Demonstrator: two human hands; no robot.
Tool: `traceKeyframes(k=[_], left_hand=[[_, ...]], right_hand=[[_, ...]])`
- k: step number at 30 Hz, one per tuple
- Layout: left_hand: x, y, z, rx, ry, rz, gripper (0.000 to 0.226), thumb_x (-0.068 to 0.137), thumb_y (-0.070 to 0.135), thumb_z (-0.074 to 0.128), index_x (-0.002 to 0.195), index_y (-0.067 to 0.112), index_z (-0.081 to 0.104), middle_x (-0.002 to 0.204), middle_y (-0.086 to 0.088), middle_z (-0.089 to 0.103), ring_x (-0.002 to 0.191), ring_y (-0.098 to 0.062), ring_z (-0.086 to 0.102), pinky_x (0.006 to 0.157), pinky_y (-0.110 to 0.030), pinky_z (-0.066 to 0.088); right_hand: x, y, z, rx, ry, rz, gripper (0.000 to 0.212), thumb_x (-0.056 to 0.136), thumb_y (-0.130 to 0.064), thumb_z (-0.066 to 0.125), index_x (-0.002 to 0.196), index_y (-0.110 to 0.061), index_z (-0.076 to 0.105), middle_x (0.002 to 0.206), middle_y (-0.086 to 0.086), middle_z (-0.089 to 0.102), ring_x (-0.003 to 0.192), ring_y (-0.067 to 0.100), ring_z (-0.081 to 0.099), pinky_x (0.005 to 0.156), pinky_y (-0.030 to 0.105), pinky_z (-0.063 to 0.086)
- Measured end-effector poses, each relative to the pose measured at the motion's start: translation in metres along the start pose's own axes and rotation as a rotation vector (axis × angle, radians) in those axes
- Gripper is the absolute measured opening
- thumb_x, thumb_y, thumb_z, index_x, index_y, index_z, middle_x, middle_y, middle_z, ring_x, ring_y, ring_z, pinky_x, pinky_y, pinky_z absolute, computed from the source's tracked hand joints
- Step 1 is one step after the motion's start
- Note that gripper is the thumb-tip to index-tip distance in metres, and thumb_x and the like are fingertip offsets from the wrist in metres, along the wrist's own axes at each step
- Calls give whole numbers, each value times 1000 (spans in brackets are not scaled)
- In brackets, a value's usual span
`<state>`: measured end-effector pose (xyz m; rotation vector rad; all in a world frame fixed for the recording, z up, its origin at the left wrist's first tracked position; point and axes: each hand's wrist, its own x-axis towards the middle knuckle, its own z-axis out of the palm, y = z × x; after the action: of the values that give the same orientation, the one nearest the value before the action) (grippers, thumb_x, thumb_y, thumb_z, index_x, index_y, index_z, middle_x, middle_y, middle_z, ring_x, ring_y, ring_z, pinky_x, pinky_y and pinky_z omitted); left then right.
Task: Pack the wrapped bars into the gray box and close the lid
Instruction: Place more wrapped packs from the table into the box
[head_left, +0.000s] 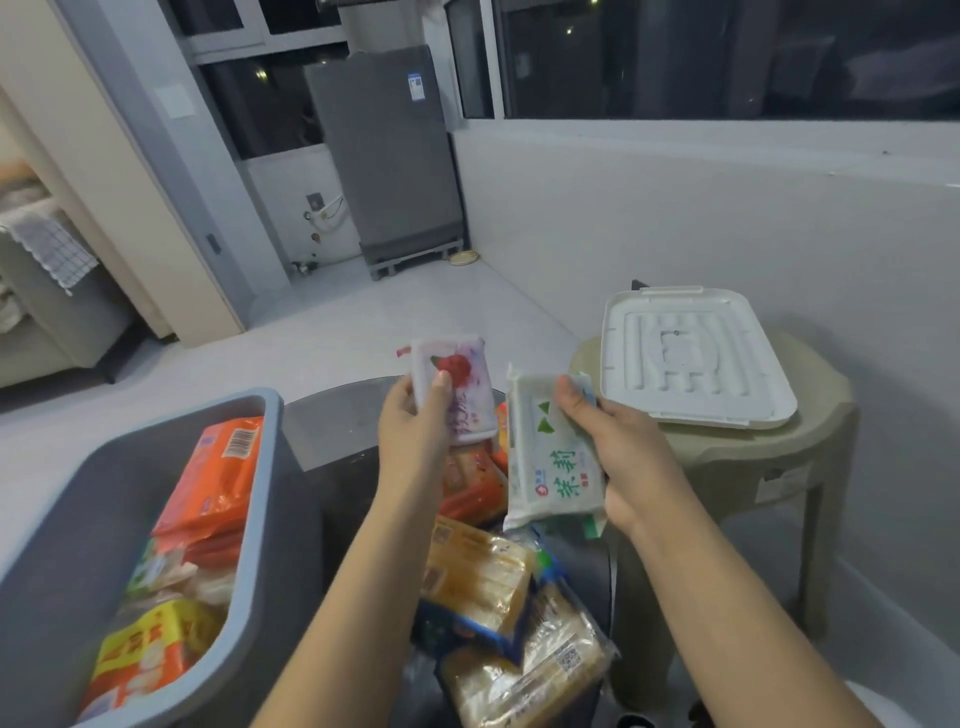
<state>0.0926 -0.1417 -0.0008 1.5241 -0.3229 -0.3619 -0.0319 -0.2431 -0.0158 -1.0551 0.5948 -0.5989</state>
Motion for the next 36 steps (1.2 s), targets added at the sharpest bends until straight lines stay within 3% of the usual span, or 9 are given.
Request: traceKeyframes(k=[4,10,14,20,23,27,30,34,36], left_hand=[[-42,1,-13,11,-144,-4,30,96,35,50,120,19,57,99,-6,72,81,-17,72,65,-28,59],[-78,12,-36,-24,-244,89,19,97,38,45,110,39,58,99,11,72,84,0,71,56,-17,55],[-91,19,-63,-45,-259,103,49,81,53,55,124,30,55,108,7,71,91,-4,72,65,-21,58],[-91,37,-108,36,-212,109,76,62,70,64,126,31,49,108,1,71,88,-14,74,69,-32,61],[-90,47,-126,65,-177,146,70,67,64,70,122,24,52,110,-4,69,95,-18,72,78,-39,60],[-85,65,-157,147,-117,184,40,84,42,65,108,10,60,97,-11,72,81,-19,74,61,-29,58],[-79,76,-184,72,-135,66,27,90,34,59,92,8,69,85,-13,76,70,-21,74,56,-26,57],[-71,78,-216,-37,-172,-192,41,88,38,58,109,5,67,104,-17,74,96,-32,71,88,-41,54],[-68,74,-229,-64,-185,-293,45,88,37,58,120,4,62,114,-18,71,108,-34,66,103,-47,46]], right_hand=[[-15,-1,11,46,-37,2,57,54,-52,73,92,-10,68,85,9,75,77,27,72,66,40,56],[-37,3,40,152,-131,18,39,59,-43,75,81,-13,69,78,8,75,74,26,72,59,38,55],[-51,3,68,152,-163,94,55,60,-44,74,99,-7,68,92,14,72,82,31,71,60,41,57],[-71,1,121,107,-210,97,57,59,-47,72,98,-5,69,94,17,74,84,34,71,77,53,56],[-79,0,149,76,-234,87,52,64,-50,68,93,-6,70,86,16,75,79,33,72,72,52,58],[-85,-3,181,-23,-279,64,40,76,-49,65,81,-9,71,73,11,75,70,29,73,67,48,59],[-83,-5,200,-190,-345,16,32,83,-44,62,78,-13,69,67,4,75,64,22,73,54,33,58],[-75,-2,213,-533,-460,-65,27,83,-41,63,78,-16,73,79,-2,76,83,16,69,74,29,52],[-72,1,216,-677,-516,-57,28,81,-43,64,79,-17,72,78,-6,75,78,9,68,66,22,48]])
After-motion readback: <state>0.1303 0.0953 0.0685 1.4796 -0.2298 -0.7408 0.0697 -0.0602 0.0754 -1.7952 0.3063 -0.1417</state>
